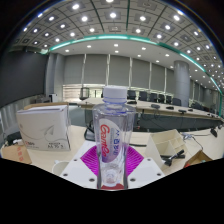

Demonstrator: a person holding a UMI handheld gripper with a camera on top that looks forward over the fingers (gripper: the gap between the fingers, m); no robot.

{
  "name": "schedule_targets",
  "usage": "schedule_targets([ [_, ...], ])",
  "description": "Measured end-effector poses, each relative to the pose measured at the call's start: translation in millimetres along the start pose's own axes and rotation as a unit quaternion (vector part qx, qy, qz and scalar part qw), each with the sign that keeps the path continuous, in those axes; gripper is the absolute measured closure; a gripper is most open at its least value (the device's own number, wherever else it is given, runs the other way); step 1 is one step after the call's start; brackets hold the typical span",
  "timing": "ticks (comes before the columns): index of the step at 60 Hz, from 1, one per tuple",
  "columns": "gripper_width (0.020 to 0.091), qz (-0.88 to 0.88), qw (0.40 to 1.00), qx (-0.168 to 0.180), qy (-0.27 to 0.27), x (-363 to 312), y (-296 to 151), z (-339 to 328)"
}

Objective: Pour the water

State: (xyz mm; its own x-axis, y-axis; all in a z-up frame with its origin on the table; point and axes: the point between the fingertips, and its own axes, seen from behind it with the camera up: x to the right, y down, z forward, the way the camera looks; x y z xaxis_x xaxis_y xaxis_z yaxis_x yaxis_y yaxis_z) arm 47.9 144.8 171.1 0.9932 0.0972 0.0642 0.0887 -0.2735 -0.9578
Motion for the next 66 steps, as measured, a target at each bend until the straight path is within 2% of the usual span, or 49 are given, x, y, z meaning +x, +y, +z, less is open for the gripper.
schedule_targets([
  [14, 0.0802, 0.021, 0.998, -0.055, 0.007, 11.8, 84.4, 16.3],
  [16, 0.0797, 0.022, 0.999, -0.040, 0.007, 11.3, 84.5, 16.6],
  [22, 0.0735, 0.023, 0.999, -0.036, 0.008, 11.7, 84.4, 13.2],
  [27, 0.0628, 0.030, 0.999, -0.036, 0.012, 12.5, 86.2, 12.5],
  [30, 0.0546, 0.034, 0.998, -0.049, 0.014, 13.1, 89.7, 10.8],
  [32, 0.0409, 0.039, 0.997, -0.065, 0.010, 11.3, 95.0, 9.1],
  [34, 0.0234, 0.045, 0.996, -0.075, 0.004, 8.5, 97.3, 6.6],
  [37, 0.0270, 0.052, 0.995, -0.083, 0.004, 9.6, 99.5, 1.9],
  [41, 0.0235, 0.051, 0.994, -0.097, 0.016, 12.9, 100.0, -12.4],
  [56, 0.0242, 0.033, 0.992, -0.123, 0.025, -10.9, 74.6, -100.5],
  [66, 0.0246, 0.034, 0.986, -0.160, 0.035, -48.8, 62.6, -186.7],
])
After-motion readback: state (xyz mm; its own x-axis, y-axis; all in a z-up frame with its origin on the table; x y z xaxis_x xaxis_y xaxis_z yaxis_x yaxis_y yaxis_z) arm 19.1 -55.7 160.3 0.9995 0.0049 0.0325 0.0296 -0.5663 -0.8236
